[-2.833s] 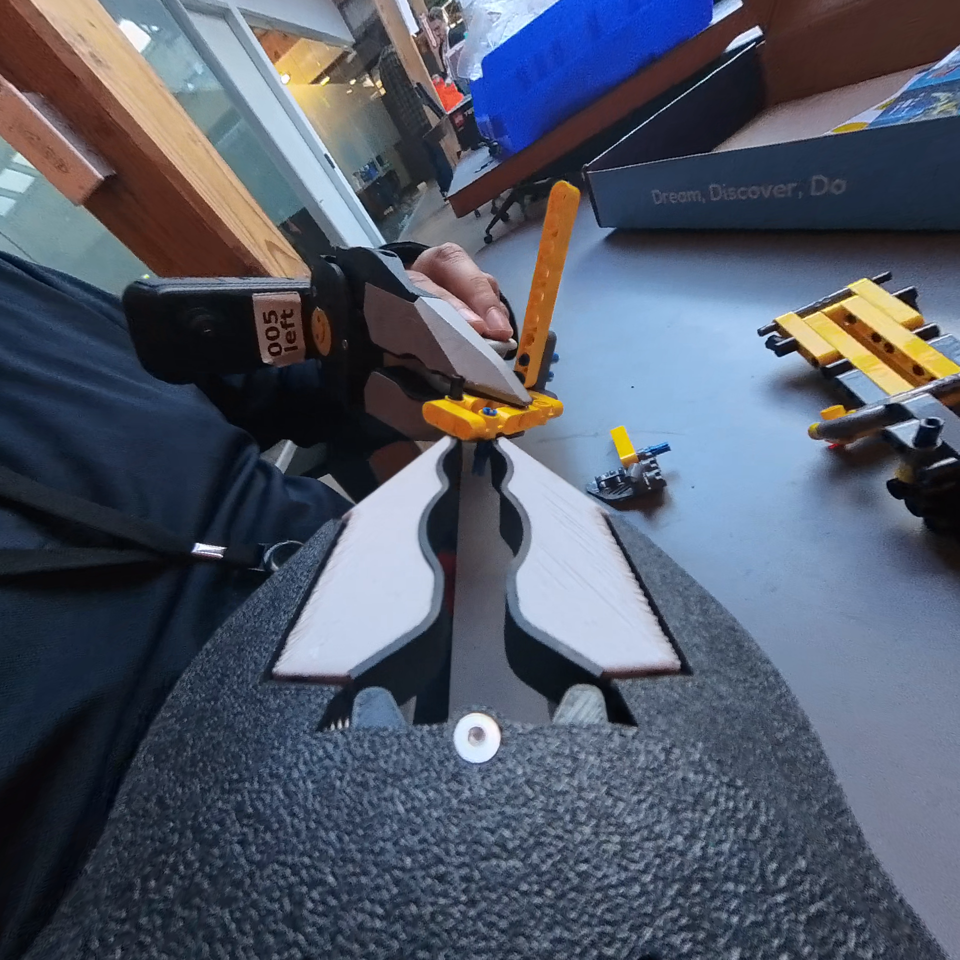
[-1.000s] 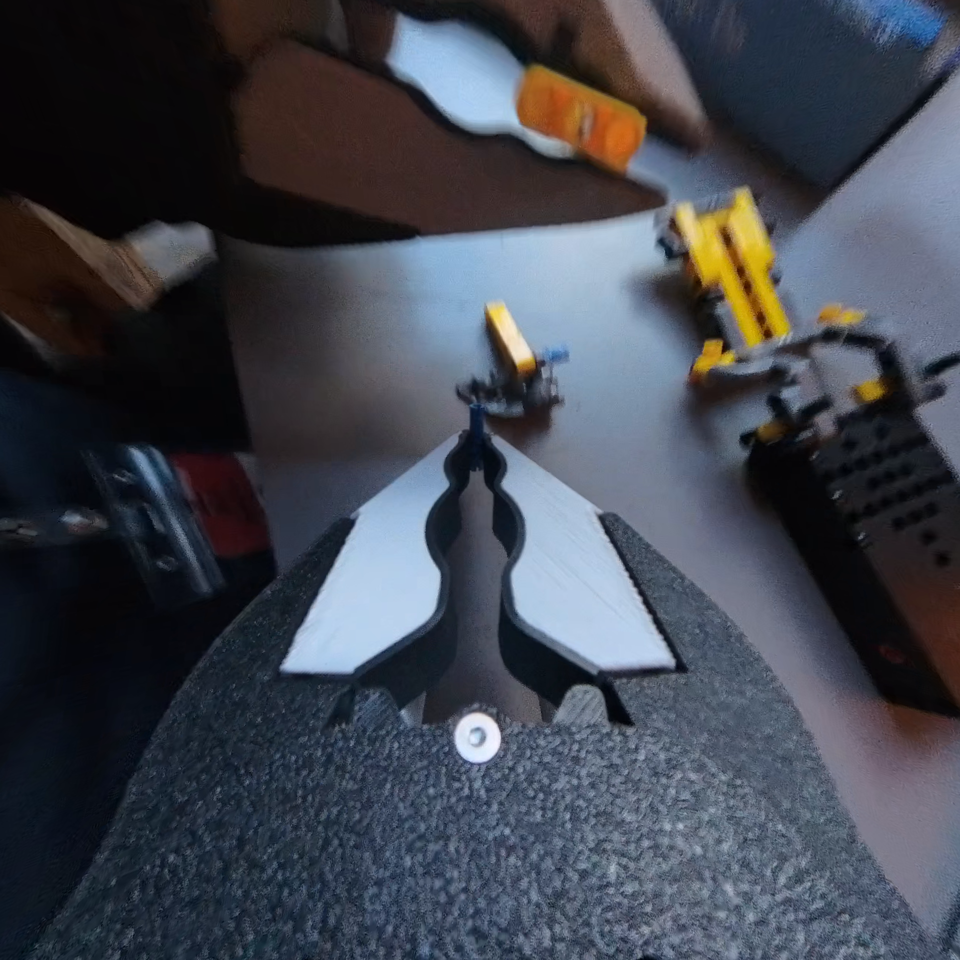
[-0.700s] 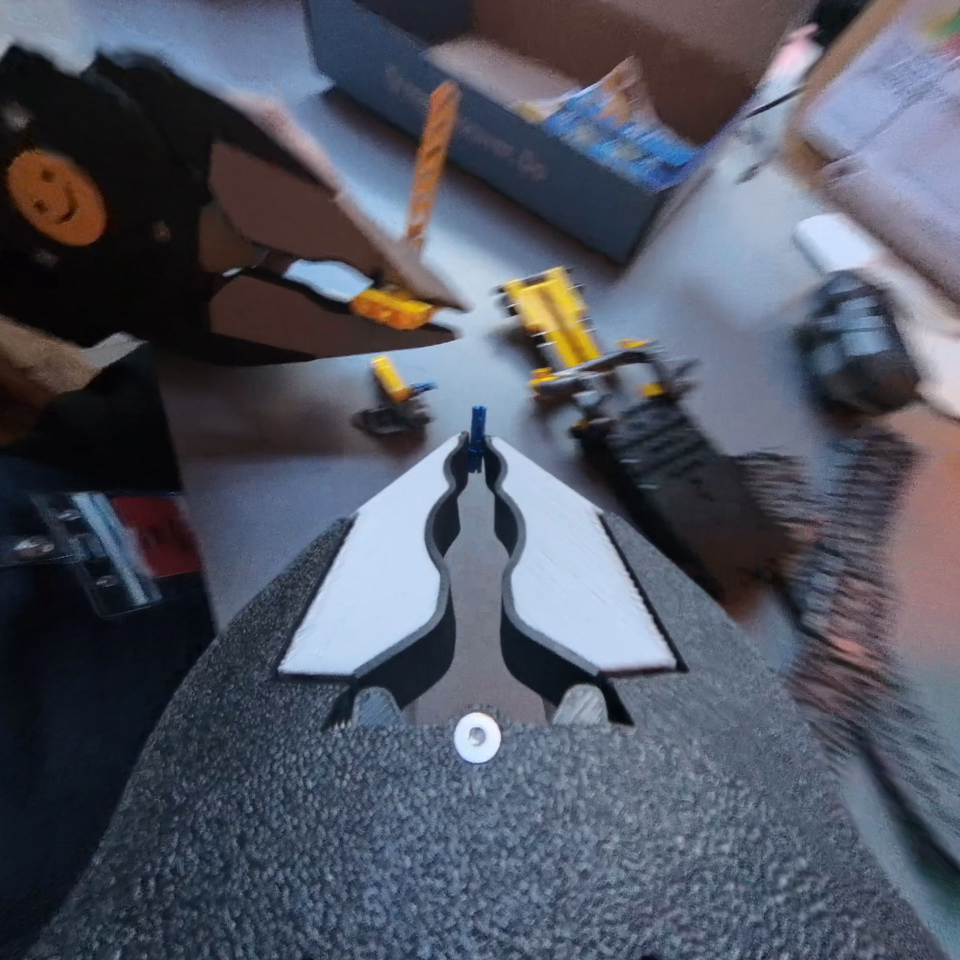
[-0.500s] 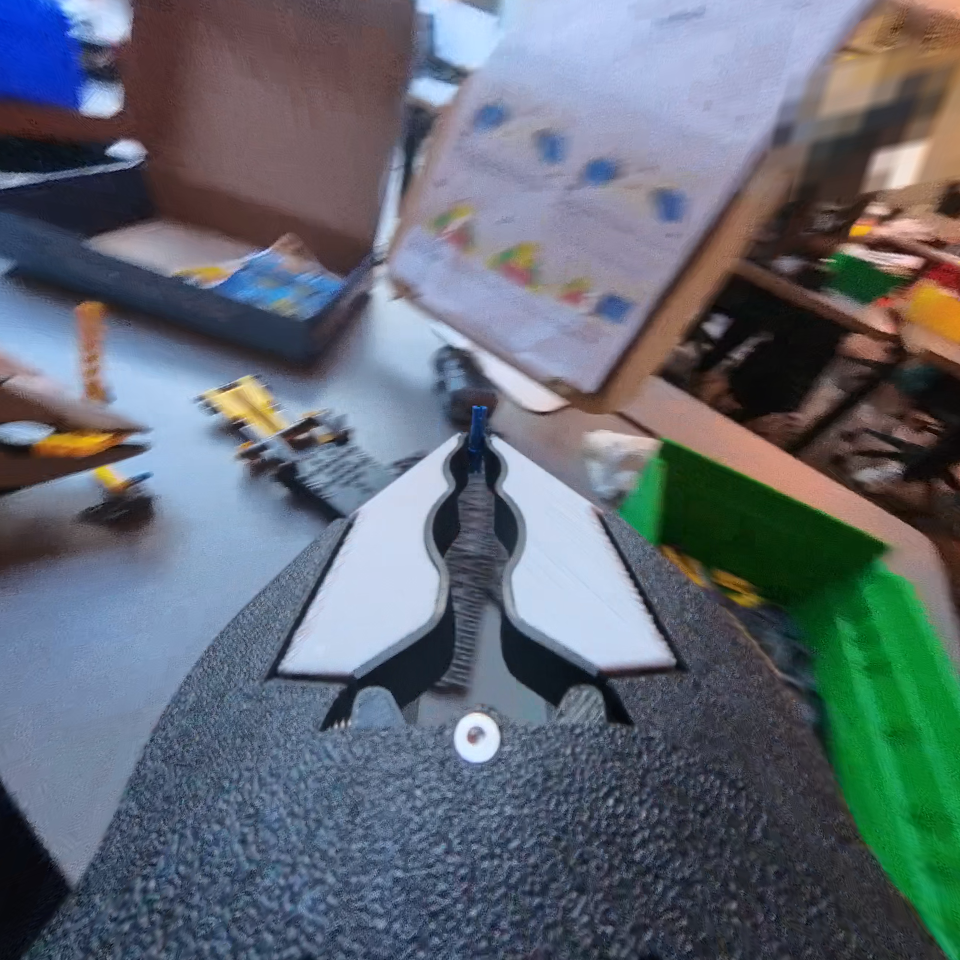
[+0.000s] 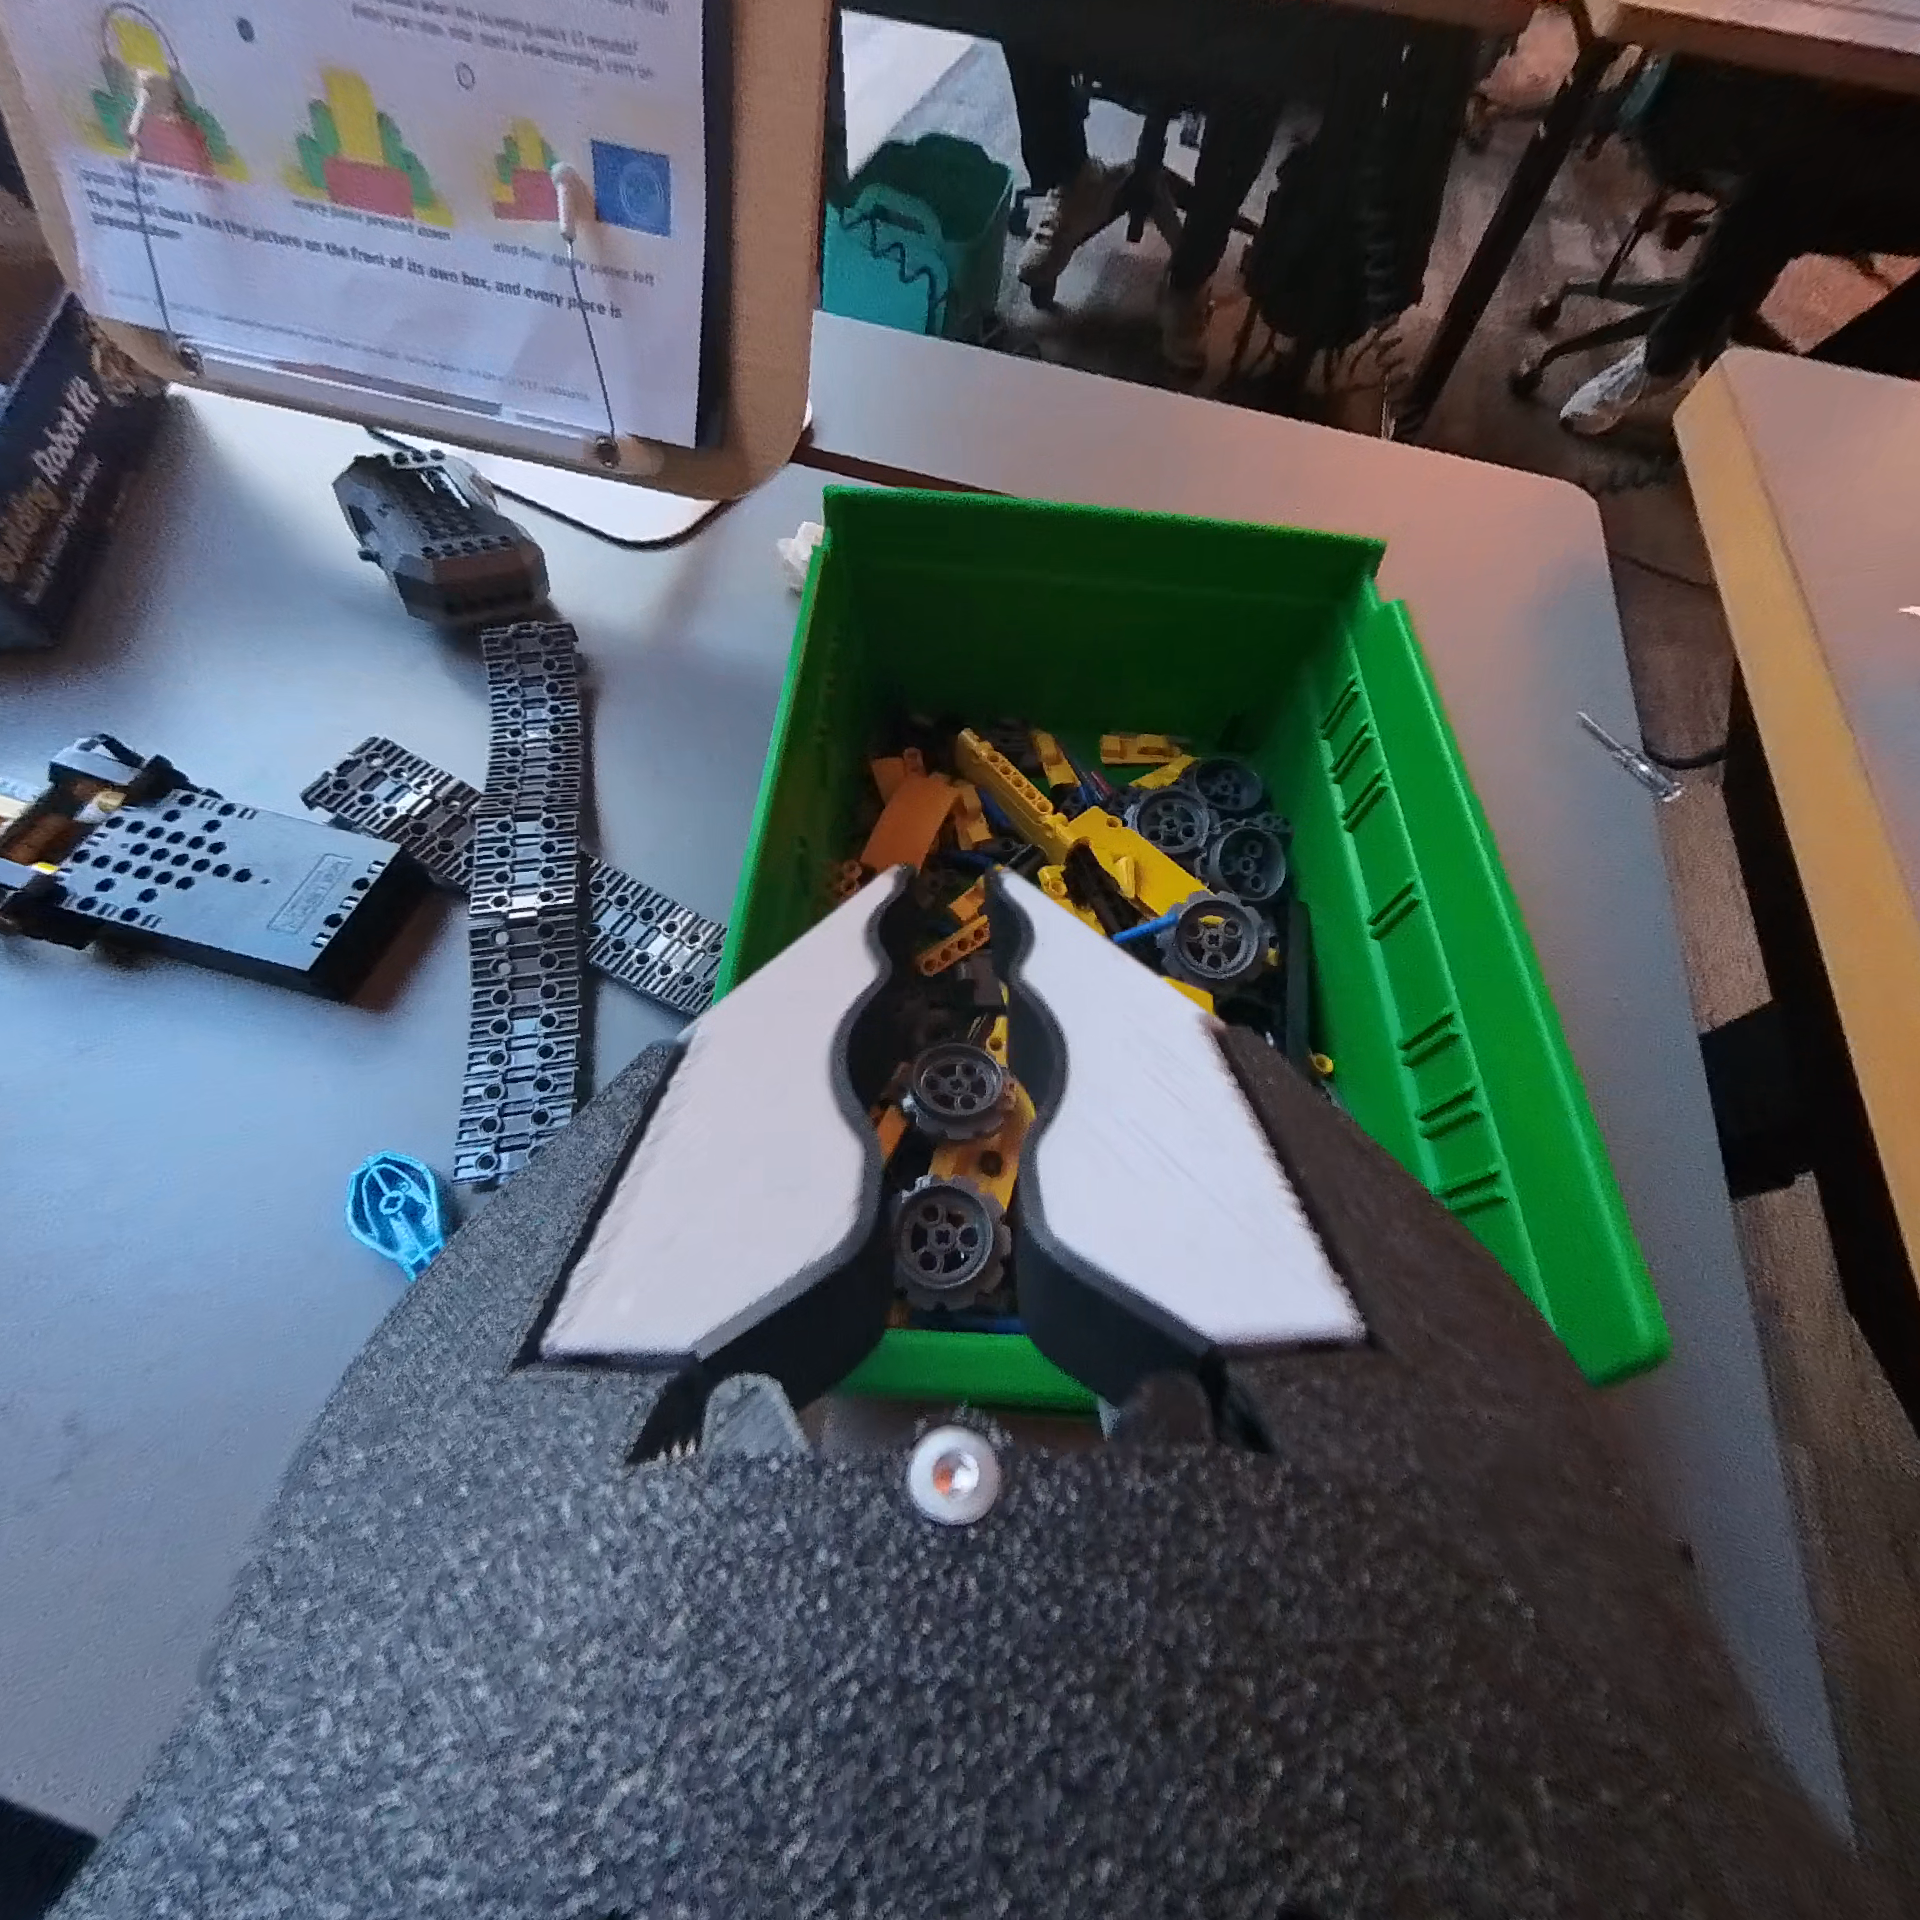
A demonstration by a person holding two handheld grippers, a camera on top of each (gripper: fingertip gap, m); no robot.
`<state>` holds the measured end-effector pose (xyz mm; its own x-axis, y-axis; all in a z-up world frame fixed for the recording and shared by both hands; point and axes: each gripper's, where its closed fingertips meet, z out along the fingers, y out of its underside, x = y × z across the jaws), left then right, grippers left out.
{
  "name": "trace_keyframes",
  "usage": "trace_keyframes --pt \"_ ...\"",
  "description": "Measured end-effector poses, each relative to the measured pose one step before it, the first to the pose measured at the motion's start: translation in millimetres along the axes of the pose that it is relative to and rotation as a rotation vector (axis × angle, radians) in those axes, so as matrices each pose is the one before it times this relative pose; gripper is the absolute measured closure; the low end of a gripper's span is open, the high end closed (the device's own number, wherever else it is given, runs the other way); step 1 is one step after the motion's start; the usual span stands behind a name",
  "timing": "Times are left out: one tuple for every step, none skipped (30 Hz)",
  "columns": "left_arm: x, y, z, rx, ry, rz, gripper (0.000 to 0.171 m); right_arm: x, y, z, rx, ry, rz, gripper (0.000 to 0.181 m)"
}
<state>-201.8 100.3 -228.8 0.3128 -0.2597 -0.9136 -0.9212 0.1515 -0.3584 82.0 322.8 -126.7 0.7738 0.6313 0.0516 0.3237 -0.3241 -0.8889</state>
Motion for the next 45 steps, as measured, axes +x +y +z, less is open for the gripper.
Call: trace_keyframes --pt "-0.08 -1.07 -0.39 0.00773 -0.0002 0.0019 0.166 -5.55 -3.5 -0.57 0.018 -0.029 0.0058 0.172" --pt "-0.37 0.01 0.06 -0.00103 -0.0048 0.0071 0.166 -9.62 -5.97 -1.11 0.0277 -0.0449 0.0061 0.172" --pt "0.39 -0.35 0.17 0.00222 -0.0006 0.0104 0.166 -12.42 -7.85 -1.32 0.0356 -0.0517 0.0002 0.171" --pt "0.32 -1.78 -0.35 0.01159 -0.0022 0.0123 0.166 -14.83 -8.06 -0.58 0.0354 -0.0573 -0.0056 0.171" --pt "-1.31 -2.83 -0.89 0.01701 -0.0111 0.0122 0.166 -16.6 -7.23 0.75 0.0286 -0.0616 -0.0075 0.172" --pt "-1.28 -3.27 -1.3 0.01907 -0.0102 0.0104 0.166 -17.64 -5.34 2.67 0.0183 -0.064 -0.0087 0.172" --pt "-0.41 -3.91 -1.45 0.0241 -0.0041 0.0072 0.166 -18.52 -3.49 4.76 0.0088 -0.0657 -0.0106 0.172" --pt "0.12 -4.6 -1.75 0.02762 -0.0016 0.0077 0.166 -19.12 -1.9 6.9 0.003 -0.0663 -0.0102 0.172" --pt "-1.01 -4.09 -1.71 0.02272 -0.009 0.0099 0.166 -19.89 -0.62 9.14 -0.0006 -0.0692 -0.0073 0.172" --pt "-0.05 -3.31 -1.33 0.01661 -0.0031 0.0092 0.166 -21.47 0.91 11.68 -0.0058 -0.0784 -0.0059 0.171" --pt "1.44 -2.97 -0.95 0.01687 0.0057 0.009 0.166 -23.16 2.77 13.97 -0.0129 -0.09 -0.0083 0.17" --pt "1.04 -3.81 -1.03 0.02132 0.0016 0.0125 0.166 -23.52 4.72 16.07 -0.021 -0.0962 -0.0115 0.169" --pt "1.75 -4.86 -1.32 0.02629 0.0055 0.0108 0.166 -21.94 5.88 17.68 -0.0276 -0.0922 -0.0129 0.167" --pt "1.79 -5.22 -1.55 0.02738 0.0068 0.0093 0.167 -19.13 5.93 18.68 -0.0268 -0.0814 -0.013 0.165" --pt "0.85 -4.54 -1.37 0.02102 0.0 0.0132 0.166 -16.3 5.48 19.0 -0.0202 -0.0697 -0.0124 0.161" --pt "0.94 -3.14 -0.82 0.01269 -0.001 0.0158 0.166 -13.11 5.51 18.91 -0.0178 -0.0574 -0.0092 0.157" --pt "2.06 -1.78 -0.16 0.0059 0.0048 0.0169 0.166 -10.19 6.09 17.71 -0.0199 -0.0466 -0.0048 0.154" --pt "2.1 -1.62 0.06 0.00382 0.0038 0.0198 0.166 -8.0 5.74 16.06 -0.0189 -0.0383 -0.0011 0.15" --pt "0.84 -1.48 0.07 0.0013 -0.0037 0.021 0.166 -6.18 4.86 13.66 -0.0138 -0.0312 0.0015 0.148" --pt "2.47 -1.52 0.16 0.00144 0.0069 0.017 0.166 -4.89 3.84 11.25 -0.009 -0.0261 0.0016 0.147" --pt "3.29 -1.39 0.31 0.00286 0.0121 0.0158 0.166 -3.59 3.31 8.92 -0.0066 -0.0195 0.0002 0.147" --pt "2.1 -1.1 0.22 0.00068 0.0038 0.0189 0.165 -1.49 3.18 6.62 -0.0064 -0.0088 -0.0012 0.148" --pt "0.85 -1.3 0.01 0.00301 -0.0012 0.0137 0.166 -0.22 3.15 4.57 -0.0089 -0.001 -0.0038 0.152" --pt "0.03 -1.27 -0.2 0.00462 -0.0009 0.0025 0.165 -0.19 2.9 2.78 -0.009 -0.0006 -0.0068 0.158" --pt "-0.6 0.01 -0.34 -0.00001 -0.002 -0.0037 0.165 -0.61 2.17 1.24 -0.0063 -0.0032 -0.0093 0.166" --pt "-0.35 0.83 -0.11 -0.00375 -0.0025 -0.0021 0.165 0.27 0.34 -0.29 0.0009 0.0035 -0.0094 0.175" --pt "-2.05 1.59 0.0 -0.00878 -0.0143 0.0034 0.164 2.56 -1.54 -1.73 0.0094 0.0157 -0.0057 0.175" --pt "-2.75 2.78 0.11 -0.01464 -0.017 0.0026 0.162 2.7 -2.17 -2.83 0.0108 0.0126 0.0026 0.175" --pt "-3.38 2.89 0.16 -0.01433 -0.018 -0.0033 0.161 2.58 -2.34 -3.31 0.0112 0.0067 0.0131 0.175" --pt "-4.28 2.46 -0.25 -0.01297 -0.0228 -0.0104 0.16 3.51 -2.68 -3.86 0.0153 0.0109 0.0165 0.175" --pt "-4.4 1.68 -0.47 -0.00756 -0.0225 -0.0232 0.158 3.89 -2.94 -4.15 0.0198 0.0129 0.0133 0.175" --pt "-4.19 0.79 -0.73 0.00029 -0.0175 -0.0331 0.158 3.43 -2.96 -4.33 0.0197 0.0107 0.0077 0.175" --pt "-3.29 0.98 -0.81 0.00219 -0.007 -0.0434 0.158 3.57 -2.51 -4.5 0.0163 0.0126 0.0046 0.175" --pt "-3.26 1.53 -0.67 0.00137 -0.0018 -0.0453 0.157 4.05 -2.49 -4.58 0.0134 0.0174 0.0036 0.175" --pt "-5.08 2.16 -0.82 -0.00178 -0.0114 -0.0471 0.156 4.09 -2.42 -4.44 0.0129 0.0192 0.0011 0.175" --pt "-4.86 2.15 -0.72 -0.00059 -0.0079 -0.0516 0.155 3.89 -2.77 -4.26 0.0136 0.0204 -0.0026 0.175" --pt "-4.4 1.82 -0.66 0.00159 -0.0027 -0.0578 0.154 3.56 -2.65 -3.69 0.0128 0.0201 -0.0066 0.175" --pt "-3.2 1.64 -0.56 0.00386 0.0063 -0.0665 0.155 2.49 -2.53 -3.09 0.0109 0.0174 -0.0111 0.175" --pt "-2.39 1.54 -0.35 0.00396 0.0143 -0.0785 0.155 1.38 -2.6 -2.43 0.0113 0.0143 -0.0161 0.175" --pt "-4.07 1.14 -0.4 0.00256 0.009 -0.0952 0.161 0.36 -2.58 -1.56 0.0119 0.0119 -0.0204 0.175" --pt "-4.58 0.43 -0.23 0.00135 0.0114 -0.1296 0.167 -0.81 -1.94 -0.46 0.0082 0.0083 -0.0237 0.175" --pt "-0.27 0.25 0.64 -0.00225 0.0438 -0.1526 0.17 -1.56 -1.47 0.36 0.0036 0.007 -0.0284 0.175" --pt "-0.12 -2.09 0.34 -0.00218 0.0477 -0.1018 0.168 -1.91 -1.36 0.9 0.0029 0.009 -0.0349 0.175" --pt "-0.63 -2.7 0.84 0.00335 0.0347 -0.0887 0.162 -2.27 -1.34 1.15 0.0024 0.0081 -0.039 0.175" --pt "-0.45 1.28 1.06 -0.01988 0.031 -0.0664 0.156 -2.63 -1.19 1.06 0.0012 0.0057 -0.0383 0.175"
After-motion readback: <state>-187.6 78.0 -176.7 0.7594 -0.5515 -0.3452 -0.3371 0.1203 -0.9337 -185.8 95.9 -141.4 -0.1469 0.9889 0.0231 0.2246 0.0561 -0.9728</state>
